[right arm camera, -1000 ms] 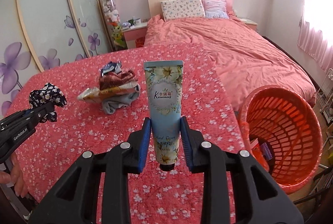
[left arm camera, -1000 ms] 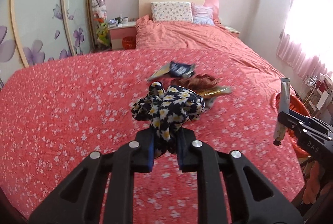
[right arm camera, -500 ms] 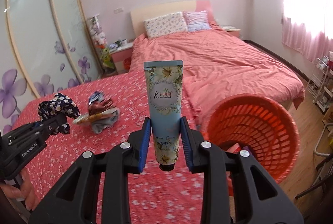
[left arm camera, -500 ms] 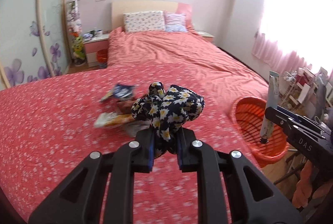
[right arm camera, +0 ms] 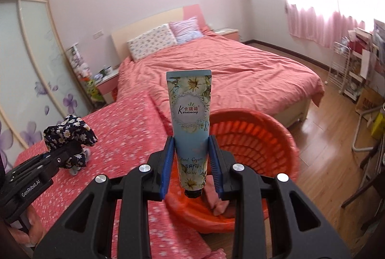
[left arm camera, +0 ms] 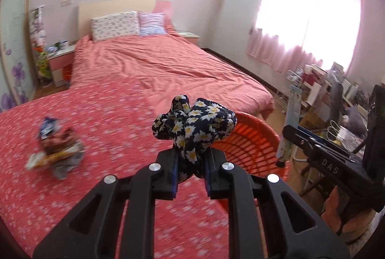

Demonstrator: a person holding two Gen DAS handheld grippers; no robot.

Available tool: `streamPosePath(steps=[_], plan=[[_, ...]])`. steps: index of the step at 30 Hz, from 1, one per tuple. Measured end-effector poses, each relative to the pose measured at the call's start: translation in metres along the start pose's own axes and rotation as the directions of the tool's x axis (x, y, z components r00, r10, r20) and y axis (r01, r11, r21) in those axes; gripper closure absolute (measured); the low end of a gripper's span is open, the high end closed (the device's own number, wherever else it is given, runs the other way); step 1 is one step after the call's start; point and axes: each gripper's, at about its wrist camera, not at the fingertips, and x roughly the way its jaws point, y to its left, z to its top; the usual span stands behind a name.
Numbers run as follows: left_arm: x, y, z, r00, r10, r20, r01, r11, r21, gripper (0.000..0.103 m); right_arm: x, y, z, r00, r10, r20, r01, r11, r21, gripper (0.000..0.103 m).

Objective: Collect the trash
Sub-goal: 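Carry the scrunchie and hand cream tube over the orange basket and release both, then grasp the snack wrapper with the left gripper while the right grasps the grey sock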

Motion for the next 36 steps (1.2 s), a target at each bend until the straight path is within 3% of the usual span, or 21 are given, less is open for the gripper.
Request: streamPosePath(steps=[6,13,14,17,19,21,24,30,36], plan=[[0.044,-0.039,0.004,0.998,-0.055,-0.036,0.057,0.997,0.047,0.085,0.004,-0.028,0.004,1.000,-0.027,0.013,0.026,0.999,0.047,0.074],[0.091,-0.070,-0.001,0.993,-0.063,-0.098,0.071,0.994,0.081,0.081,0.024,-0.054,0.007,0.999,-0.039,-0.011,0.040,0.992,0.117,0.073],[0.097,-0.070,-0.002,0.993,-0.060,-0.106,0.069,0.994,0.083,0.079,0.028,-0.057,0.007,0.999,-0.043,-0.015,0.045,0.992,0.122,0.073],[0.112,-0.068,-0.003,0.991,-0.044,-0.130,0.056,0.995,0.088,0.060,0.035,-0.065,0.006,0.999,-0.034,-0.033,0.038,0.990,0.134,0.072],[0.119,-0.067,-0.005,0.990,-0.025,-0.137,0.039,0.995,0.095,0.054,0.040,-0.068,0.004,0.998,-0.025,-0.050,0.032,0.988,0.150,0.065],[0.121,-0.062,-0.008,0.990,-0.018,-0.142,0.031,0.995,0.095,0.051,0.041,-0.069,0.003,0.998,-0.032,-0.052,0.039,0.988,0.149,0.053],[0.117,-0.048,-0.011,0.990,0.018,-0.138,-0.004,0.995,0.098,0.048,0.036,-0.065,-0.002,0.998,-0.040,-0.053,0.047,0.989,0.141,0.048],[0.091,-0.005,-0.020,0.988,0.109,-0.110,-0.099,0.991,0.090,0.042,0.033,-0.056,0.001,0.998,-0.049,-0.050,0.054,0.993,0.107,0.046],[0.056,0.055,-0.027,0.973,0.216,-0.084,-0.214,0.976,0.033,0.038,0.037,-0.027,-0.005,0.997,-0.039,-0.069,0.042,0.998,0.051,0.045]])
